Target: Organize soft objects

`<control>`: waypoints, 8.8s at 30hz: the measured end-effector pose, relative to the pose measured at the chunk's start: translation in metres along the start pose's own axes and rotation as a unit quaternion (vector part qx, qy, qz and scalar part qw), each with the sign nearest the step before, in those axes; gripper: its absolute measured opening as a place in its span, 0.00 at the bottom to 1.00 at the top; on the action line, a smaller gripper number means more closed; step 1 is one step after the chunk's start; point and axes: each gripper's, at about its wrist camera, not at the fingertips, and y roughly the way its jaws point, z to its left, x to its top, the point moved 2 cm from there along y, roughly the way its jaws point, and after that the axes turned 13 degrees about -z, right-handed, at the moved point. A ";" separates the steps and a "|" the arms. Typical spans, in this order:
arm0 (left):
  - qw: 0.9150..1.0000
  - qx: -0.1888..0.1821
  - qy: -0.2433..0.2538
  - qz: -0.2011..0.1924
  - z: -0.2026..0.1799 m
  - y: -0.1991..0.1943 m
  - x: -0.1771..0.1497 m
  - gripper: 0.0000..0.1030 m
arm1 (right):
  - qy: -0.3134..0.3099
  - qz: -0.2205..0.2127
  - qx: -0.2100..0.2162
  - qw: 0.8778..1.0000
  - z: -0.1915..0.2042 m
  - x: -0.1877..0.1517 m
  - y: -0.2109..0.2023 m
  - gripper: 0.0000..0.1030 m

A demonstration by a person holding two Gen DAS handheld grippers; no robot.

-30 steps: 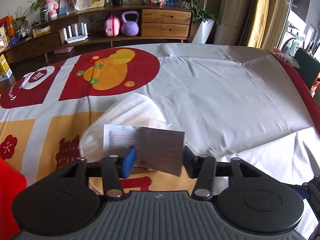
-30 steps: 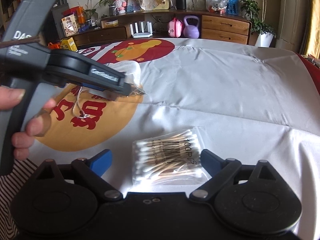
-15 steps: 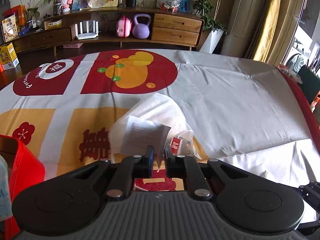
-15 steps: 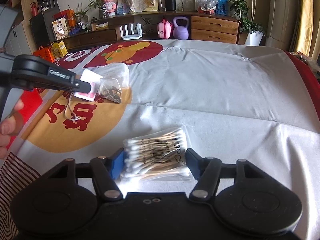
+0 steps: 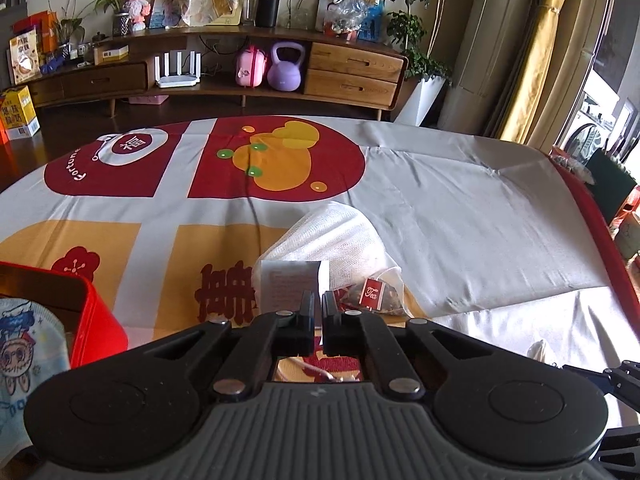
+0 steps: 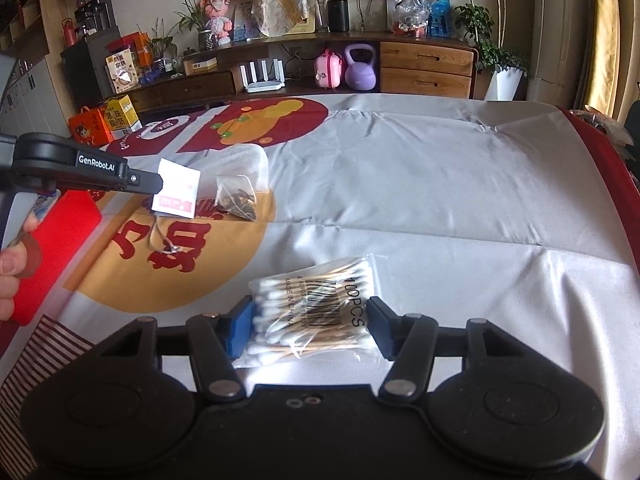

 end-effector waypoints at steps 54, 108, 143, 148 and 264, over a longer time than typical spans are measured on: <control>0.996 0.042 0.082 -0.006 -0.025 0.045 -0.027 0.90 | 0.012 0.014 0.028 0.999 -0.005 -0.014 0.010 0.57; 0.998 0.023 -0.013 -0.052 0.033 -0.073 0.008 0.04 | -0.022 -0.032 0.058 0.998 0.060 0.027 -0.044 0.56; 0.990 0.104 -0.079 -0.052 0.222 -0.192 0.007 0.04 | -0.188 -0.025 0.184 0.964 0.296 0.048 -0.020 0.56; 0.989 0.113 -0.086 -0.046 0.240 -0.176 0.002 0.04 | -0.196 -0.019 0.177 0.964 0.309 0.046 0.002 0.56; 0.999 -0.011 0.036 0.028 -0.008 0.005 0.058 1.00 | -0.090 -0.010 0.095 0.991 0.063 0.064 0.034 0.98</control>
